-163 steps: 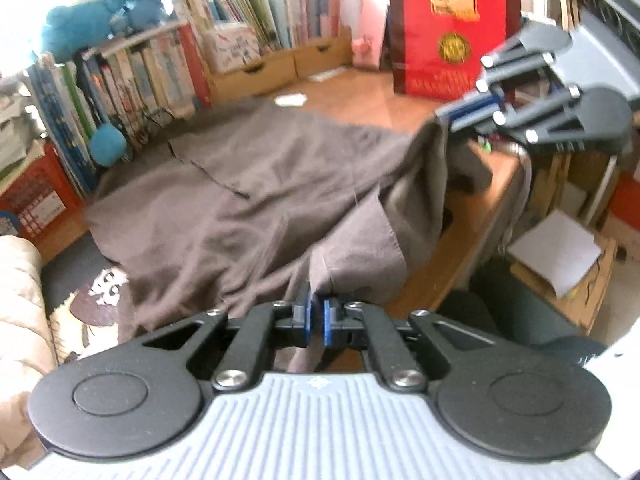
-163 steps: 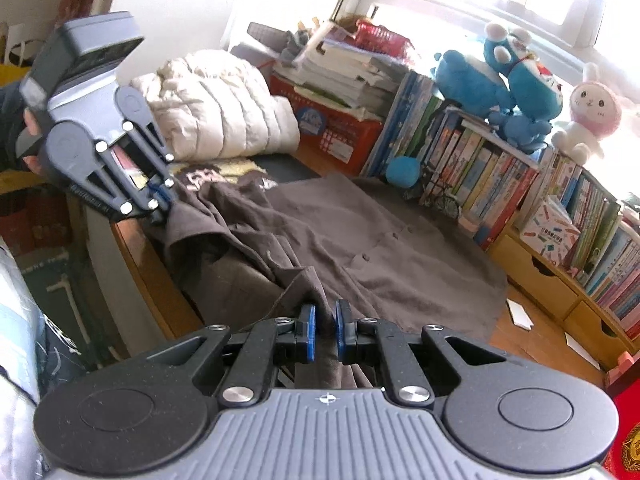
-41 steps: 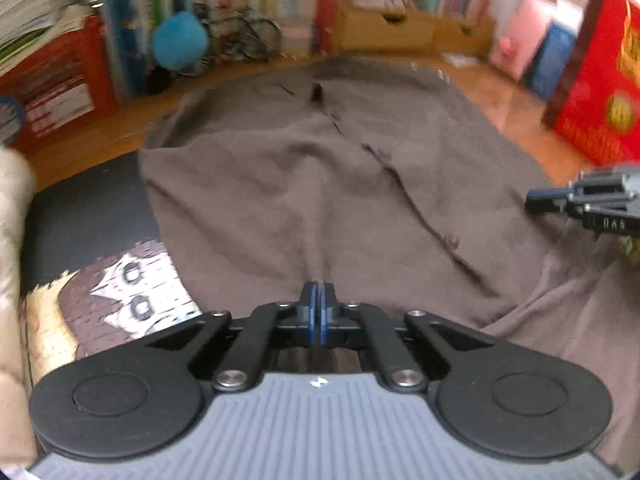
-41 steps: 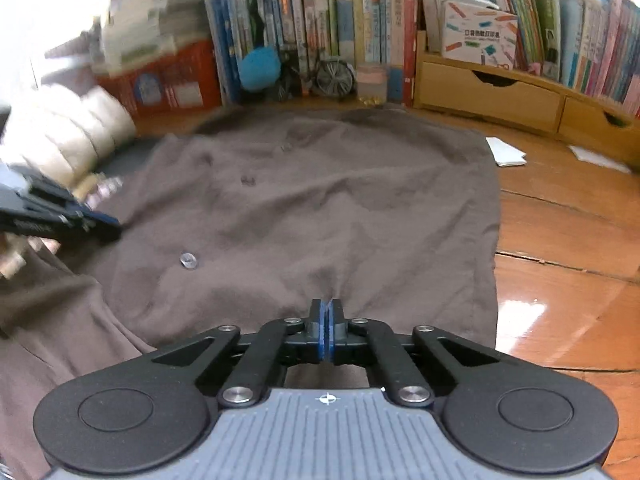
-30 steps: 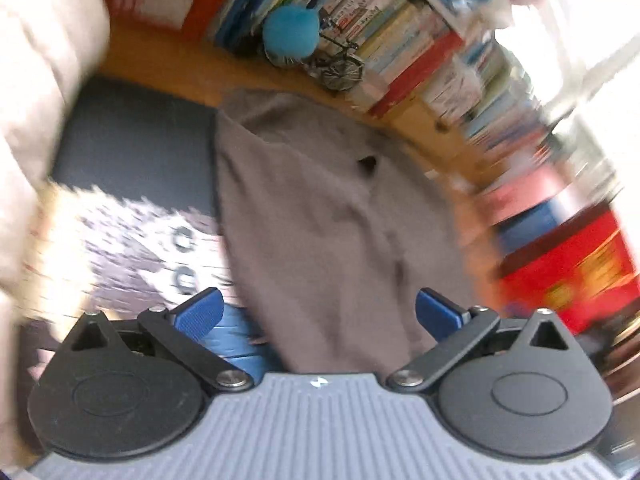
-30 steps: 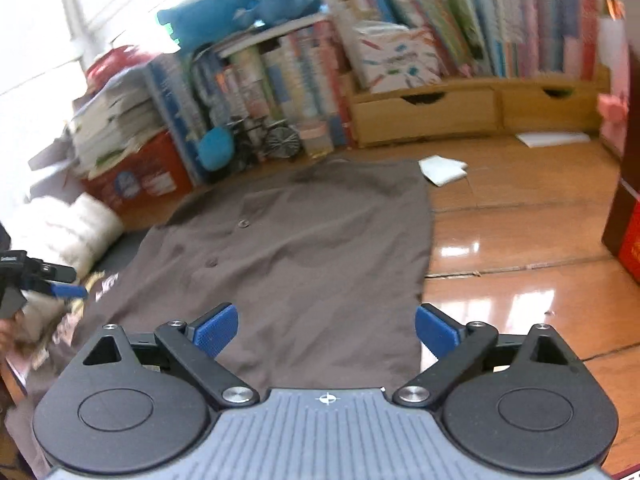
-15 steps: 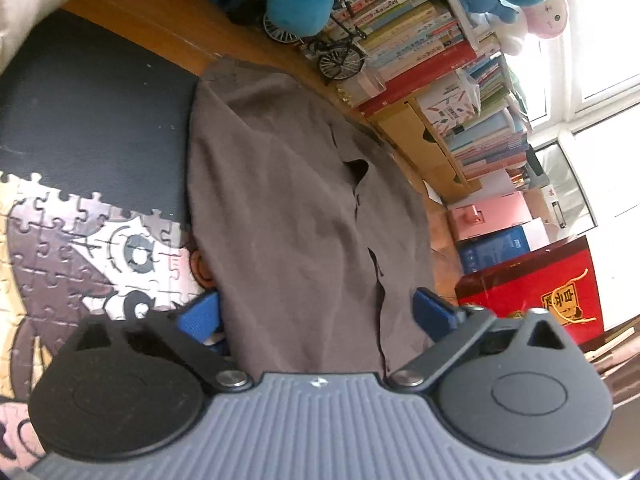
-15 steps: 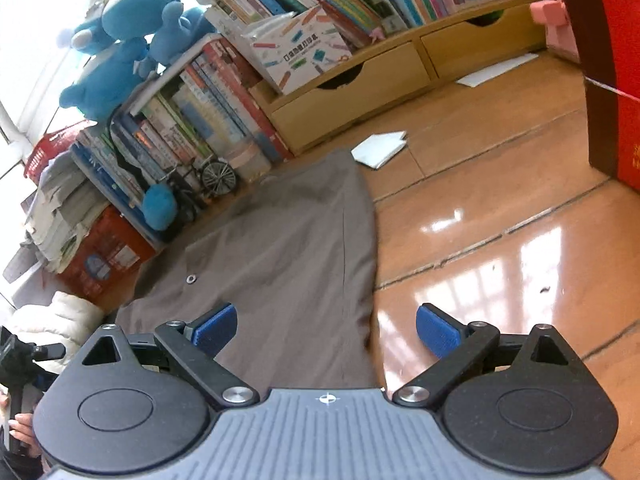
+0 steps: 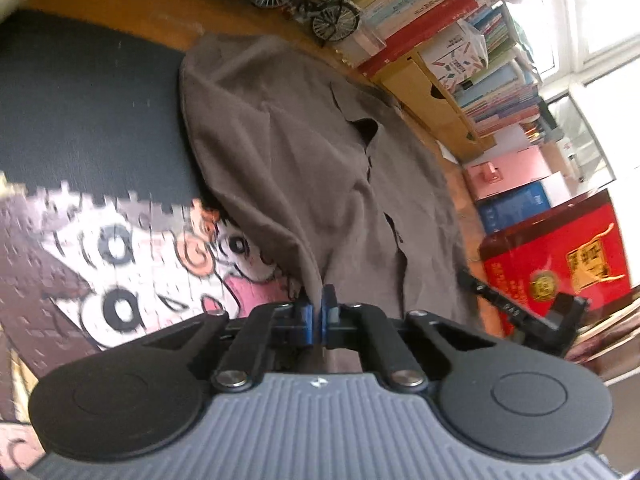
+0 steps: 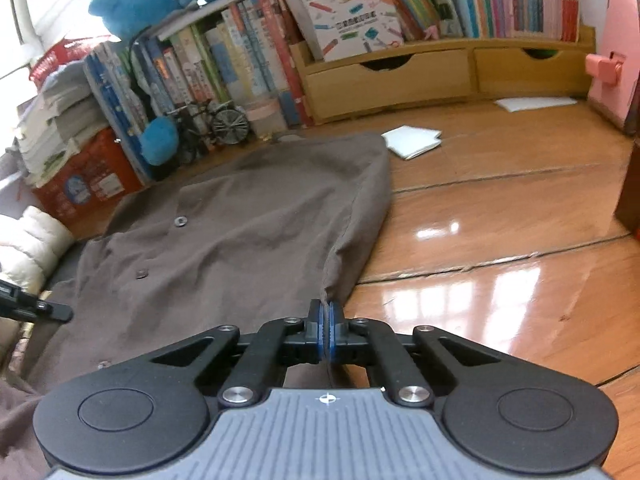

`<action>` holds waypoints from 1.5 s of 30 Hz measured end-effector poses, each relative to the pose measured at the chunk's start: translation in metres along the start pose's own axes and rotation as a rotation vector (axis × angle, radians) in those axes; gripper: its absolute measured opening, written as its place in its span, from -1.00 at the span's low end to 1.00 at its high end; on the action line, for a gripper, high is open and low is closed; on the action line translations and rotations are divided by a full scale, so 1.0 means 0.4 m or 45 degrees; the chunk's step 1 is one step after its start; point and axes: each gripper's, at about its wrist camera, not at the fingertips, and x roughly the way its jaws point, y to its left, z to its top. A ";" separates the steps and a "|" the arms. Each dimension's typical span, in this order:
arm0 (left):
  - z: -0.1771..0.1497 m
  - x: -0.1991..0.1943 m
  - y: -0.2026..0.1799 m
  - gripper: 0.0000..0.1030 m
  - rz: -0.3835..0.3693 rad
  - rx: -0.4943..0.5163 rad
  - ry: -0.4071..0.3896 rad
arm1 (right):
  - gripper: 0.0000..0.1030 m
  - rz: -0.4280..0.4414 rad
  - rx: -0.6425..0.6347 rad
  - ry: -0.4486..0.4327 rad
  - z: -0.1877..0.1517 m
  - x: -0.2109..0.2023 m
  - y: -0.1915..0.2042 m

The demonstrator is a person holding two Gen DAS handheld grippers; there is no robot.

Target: Fold clothes

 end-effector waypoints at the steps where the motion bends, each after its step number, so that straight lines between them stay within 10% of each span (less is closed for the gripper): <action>1: 0.005 -0.003 -0.007 -1.00 0.031 0.020 -0.006 | -0.91 -0.014 -0.002 -0.004 0.005 0.000 -0.002; 18: 0.134 0.023 -0.065 -1.00 0.442 0.228 -0.068 | -0.87 -0.060 -0.025 -0.063 0.161 0.068 0.001; 23: 0.127 0.015 -0.050 -1.00 0.442 0.211 -0.072 | 0.14 0.026 0.054 -0.046 0.133 0.054 -0.048; 34: 0.122 0.031 -0.065 -1.00 0.487 0.224 -0.066 | 0.14 -0.075 -0.165 0.051 0.095 0.115 0.029; 37: 0.121 0.031 -0.064 -1.00 0.486 0.222 -0.066 | -0.06 -0.061 -0.180 0.048 0.092 0.123 0.046; 40: 0.121 0.031 -0.064 -1.00 0.486 0.224 -0.067 | -0.88 -0.070 -0.169 0.053 0.093 0.125 0.053; 45: 0.124 0.036 -0.071 -1.00 0.504 0.244 -0.068 | -0.91 -0.103 -0.161 0.026 0.094 0.126 0.062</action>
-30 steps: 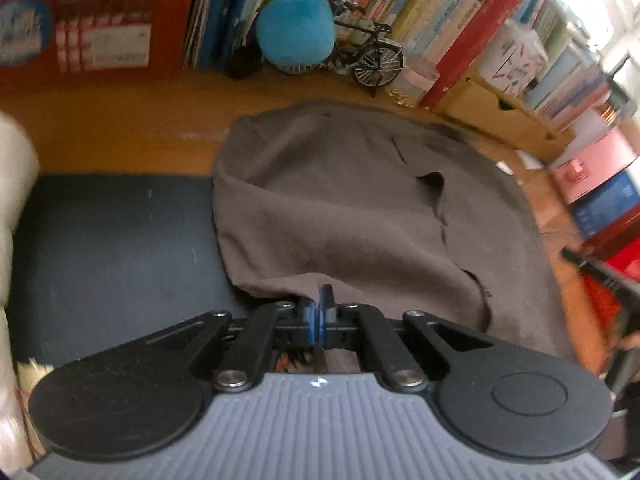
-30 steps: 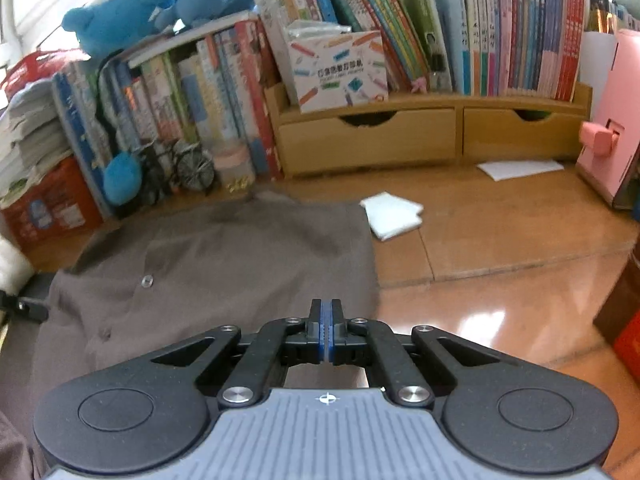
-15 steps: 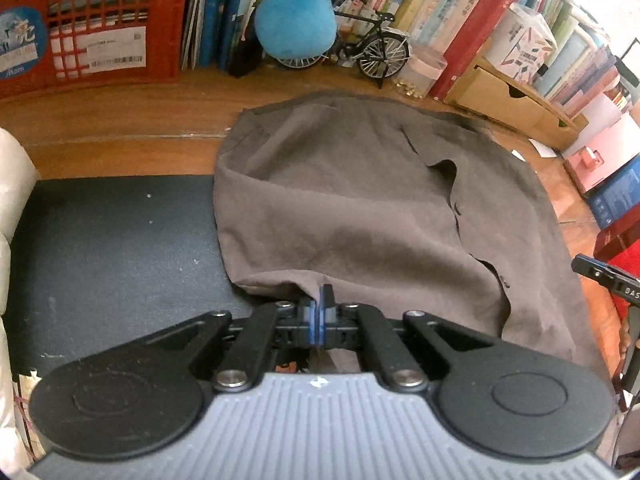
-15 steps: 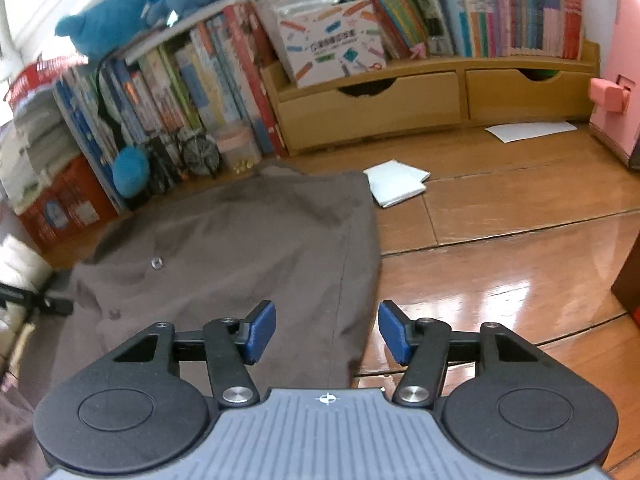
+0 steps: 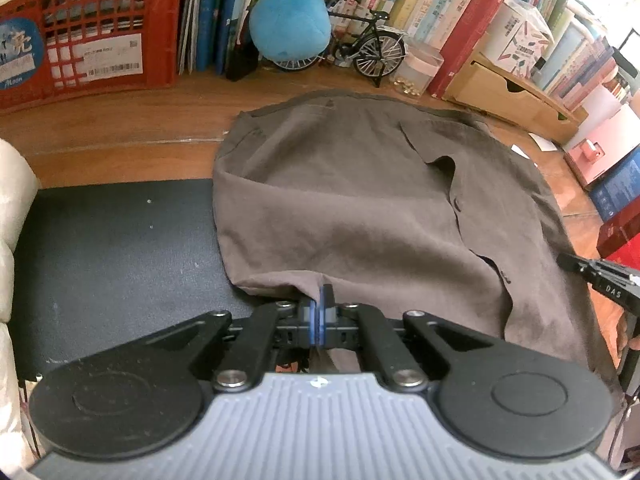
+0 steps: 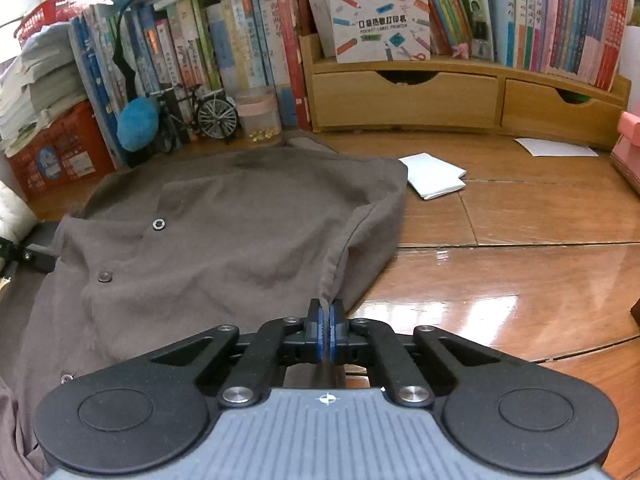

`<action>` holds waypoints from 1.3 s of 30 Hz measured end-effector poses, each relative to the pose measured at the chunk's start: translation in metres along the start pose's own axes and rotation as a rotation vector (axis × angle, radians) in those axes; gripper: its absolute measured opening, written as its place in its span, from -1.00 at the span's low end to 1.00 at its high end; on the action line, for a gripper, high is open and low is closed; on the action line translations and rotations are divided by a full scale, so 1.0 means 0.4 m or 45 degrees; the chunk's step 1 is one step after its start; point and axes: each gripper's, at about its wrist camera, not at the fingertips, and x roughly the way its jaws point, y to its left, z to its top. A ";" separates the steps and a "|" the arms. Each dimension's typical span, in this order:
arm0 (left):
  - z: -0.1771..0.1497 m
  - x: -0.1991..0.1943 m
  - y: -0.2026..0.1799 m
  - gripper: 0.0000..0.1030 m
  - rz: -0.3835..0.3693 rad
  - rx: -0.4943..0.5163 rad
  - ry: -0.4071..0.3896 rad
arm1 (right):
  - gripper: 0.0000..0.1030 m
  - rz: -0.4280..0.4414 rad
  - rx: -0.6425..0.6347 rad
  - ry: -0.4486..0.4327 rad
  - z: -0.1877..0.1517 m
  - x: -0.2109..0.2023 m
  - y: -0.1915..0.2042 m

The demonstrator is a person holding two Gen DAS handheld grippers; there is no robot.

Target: Fold clothes

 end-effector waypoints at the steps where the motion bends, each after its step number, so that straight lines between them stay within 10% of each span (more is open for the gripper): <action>1: 0.003 0.001 -0.002 -1.00 0.010 0.005 -0.001 | -0.92 -0.011 0.001 -0.010 0.005 0.001 -0.001; 19: 0.155 0.109 -0.064 -1.00 0.323 0.124 -0.092 | -0.89 -0.131 0.046 -0.129 0.217 0.161 -0.017; 22: 0.128 0.104 -0.084 -0.65 0.413 0.202 -0.080 | -0.39 -0.124 0.051 -0.187 0.199 0.132 -0.009; 24: 0.096 0.070 -0.088 -0.12 0.460 0.262 -0.099 | 0.63 -0.060 -0.029 -0.285 0.170 0.059 0.004; 25: 0.079 0.050 -0.087 0.13 0.480 0.284 -0.109 | 0.72 -0.024 -0.069 -0.339 0.153 0.018 0.008; 33: -0.130 -0.163 -0.110 0.24 0.413 0.363 -0.151 | 0.96 0.161 -0.533 -0.381 -0.097 -0.360 0.060; 39: -0.451 -0.273 -0.286 0.29 0.220 0.721 -0.120 | 0.96 0.240 -1.059 -0.225 -0.357 -0.530 0.200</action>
